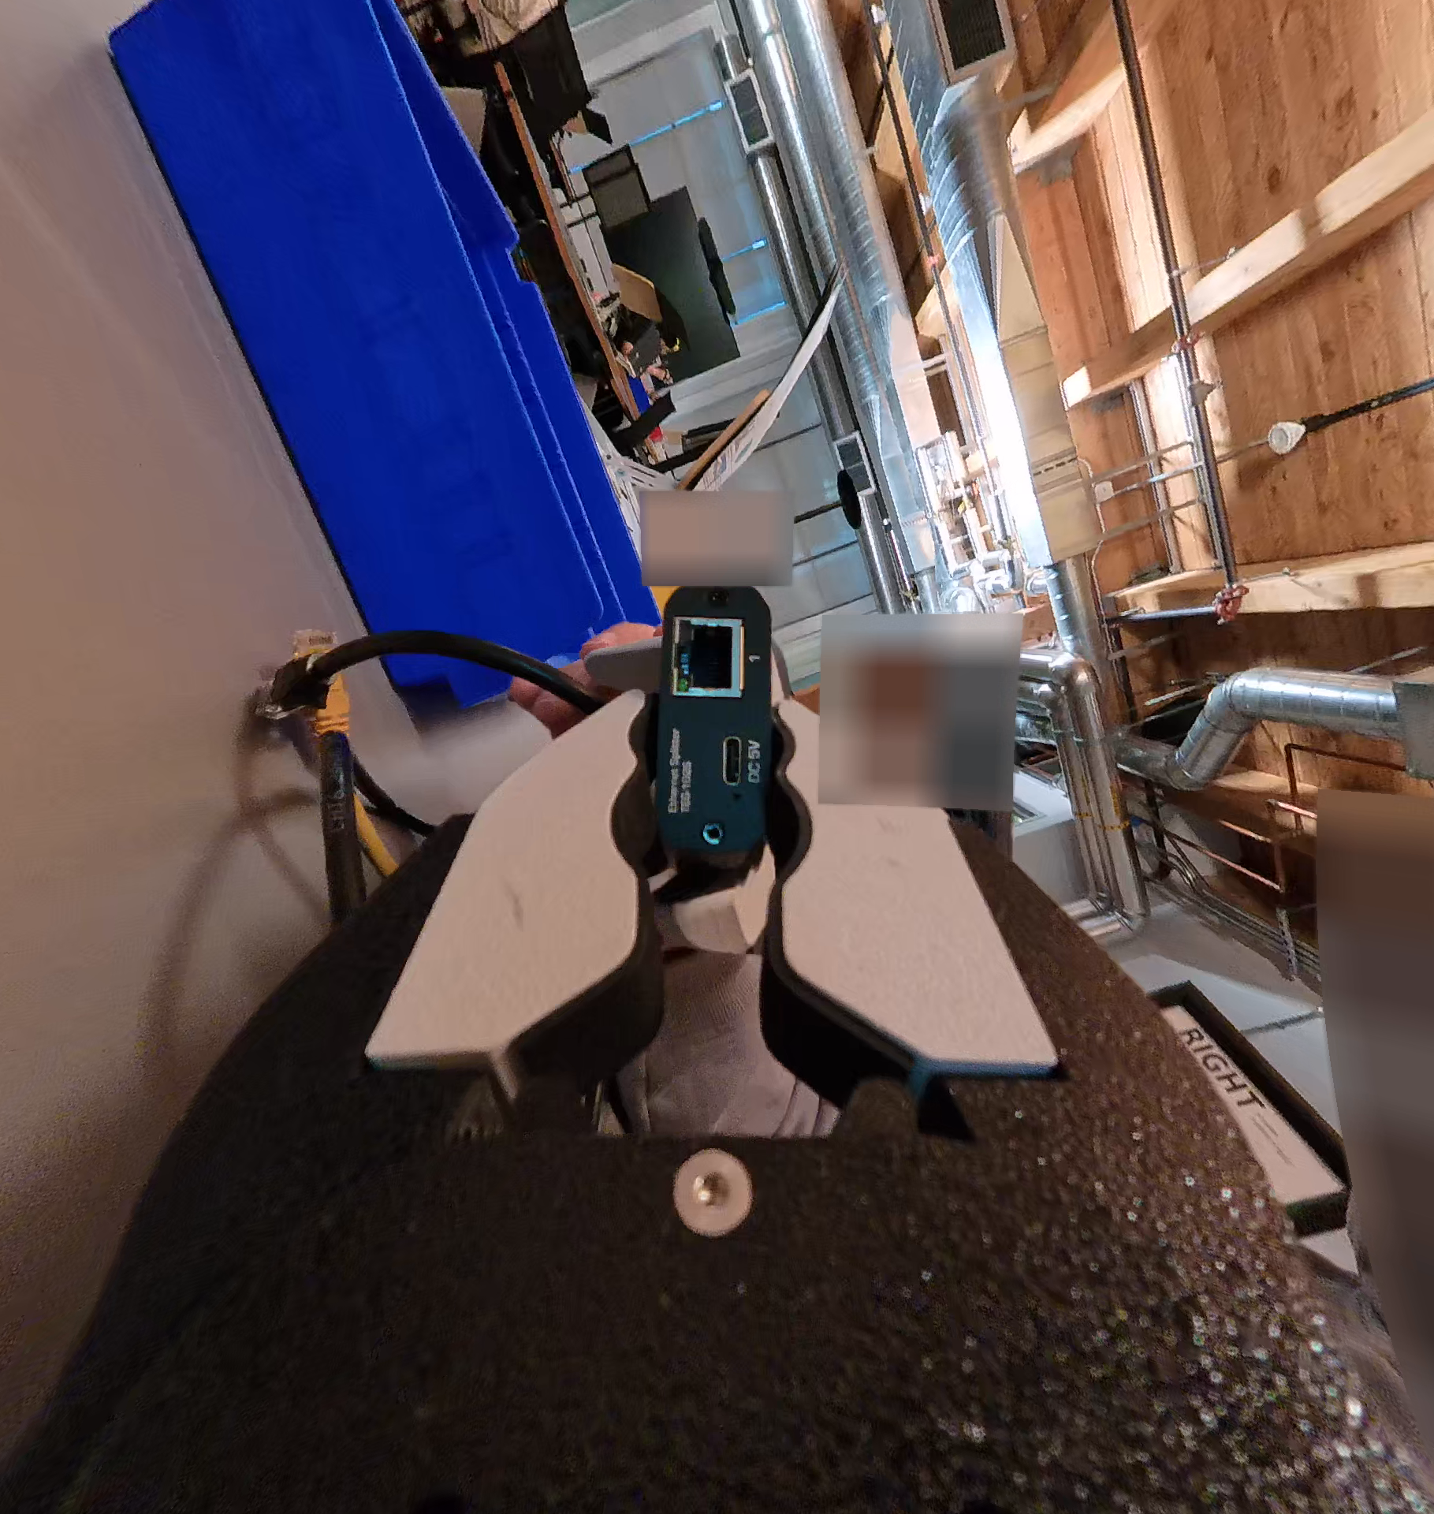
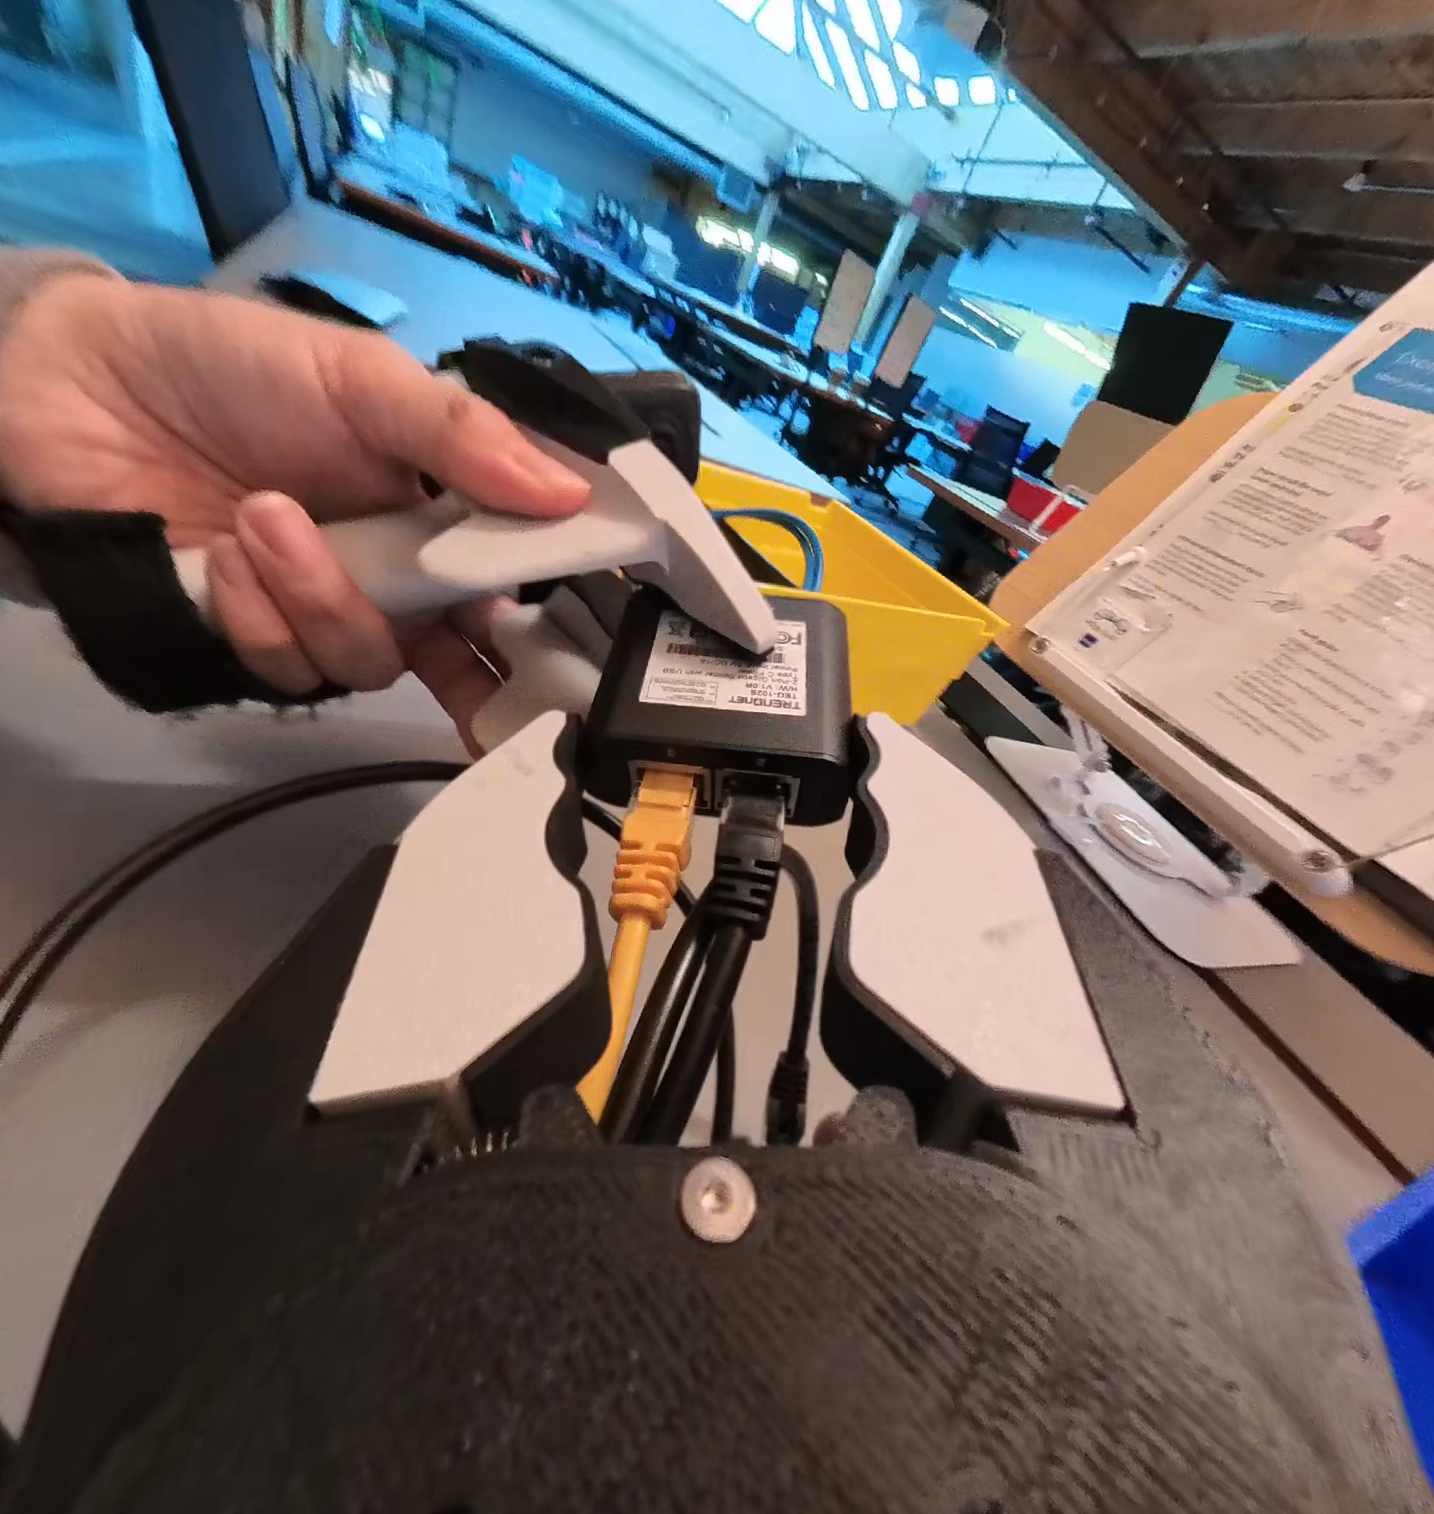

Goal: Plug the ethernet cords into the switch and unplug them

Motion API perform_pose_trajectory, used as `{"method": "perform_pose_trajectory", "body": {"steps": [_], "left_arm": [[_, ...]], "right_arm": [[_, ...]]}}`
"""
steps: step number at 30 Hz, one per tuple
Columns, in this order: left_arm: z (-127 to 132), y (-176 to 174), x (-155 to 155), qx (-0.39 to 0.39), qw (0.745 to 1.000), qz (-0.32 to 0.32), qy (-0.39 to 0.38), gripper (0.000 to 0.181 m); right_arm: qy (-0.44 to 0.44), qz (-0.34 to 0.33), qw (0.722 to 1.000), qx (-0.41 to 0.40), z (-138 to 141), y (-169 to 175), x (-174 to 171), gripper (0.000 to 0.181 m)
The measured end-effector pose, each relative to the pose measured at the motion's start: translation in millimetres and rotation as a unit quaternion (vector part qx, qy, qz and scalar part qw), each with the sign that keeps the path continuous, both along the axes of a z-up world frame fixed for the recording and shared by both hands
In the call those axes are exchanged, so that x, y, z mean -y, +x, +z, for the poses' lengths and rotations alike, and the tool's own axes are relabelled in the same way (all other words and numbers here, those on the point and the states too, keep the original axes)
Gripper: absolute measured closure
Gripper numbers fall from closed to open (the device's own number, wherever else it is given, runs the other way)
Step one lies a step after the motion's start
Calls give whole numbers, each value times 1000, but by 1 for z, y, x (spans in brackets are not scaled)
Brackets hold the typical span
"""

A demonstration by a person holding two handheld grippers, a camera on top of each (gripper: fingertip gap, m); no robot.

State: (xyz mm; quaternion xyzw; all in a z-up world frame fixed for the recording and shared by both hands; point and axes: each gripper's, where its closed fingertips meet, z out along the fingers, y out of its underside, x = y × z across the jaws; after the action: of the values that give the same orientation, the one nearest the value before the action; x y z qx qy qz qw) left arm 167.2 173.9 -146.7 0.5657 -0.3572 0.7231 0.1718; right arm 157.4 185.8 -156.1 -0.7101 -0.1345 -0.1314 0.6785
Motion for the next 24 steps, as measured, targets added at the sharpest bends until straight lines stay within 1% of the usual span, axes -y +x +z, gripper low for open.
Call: {"method": "perform_pose_trajectory", "body": {"steps": [3,8,11,14,16,18,19,21,23,24], "left_arm": [[1,-1,1,4,1000,1,-1,159],[0,-7,5,23,999,-11,41,158],[1,-5,4,19,999,4,26,159],[-4,-7,8,12,999,-14,30,158],[-4,-11,11,39,997,-31,64,156],[2,-15,8,74,990,-36,117,151],[7,-16,2,93,985,-32,141,150],[26,-16,-21,133,975,7,179,145],[49,-18,-56,175,955,63,231,145],[57,-19,-77,184,940,94,271,145]], "right_arm": [[-15,-7,1000,19,-1,1,0,119],[2,40,999,-14,0,-5,3,119],[13,37,999,-14,0,-4,3,119],[6,58,998,-36,-5,-5,7,119],[6,74,996,-42,-5,-7,9,119],[13,96,993,-68,-3,-10,11,119],[23,105,991,-83,0,-10,13,119],[45,116,986,-109,4,-6,18,119],[62,119,983,-125,8,-1,23,119],[71,123,981,-132,10,1,26,119]]}}
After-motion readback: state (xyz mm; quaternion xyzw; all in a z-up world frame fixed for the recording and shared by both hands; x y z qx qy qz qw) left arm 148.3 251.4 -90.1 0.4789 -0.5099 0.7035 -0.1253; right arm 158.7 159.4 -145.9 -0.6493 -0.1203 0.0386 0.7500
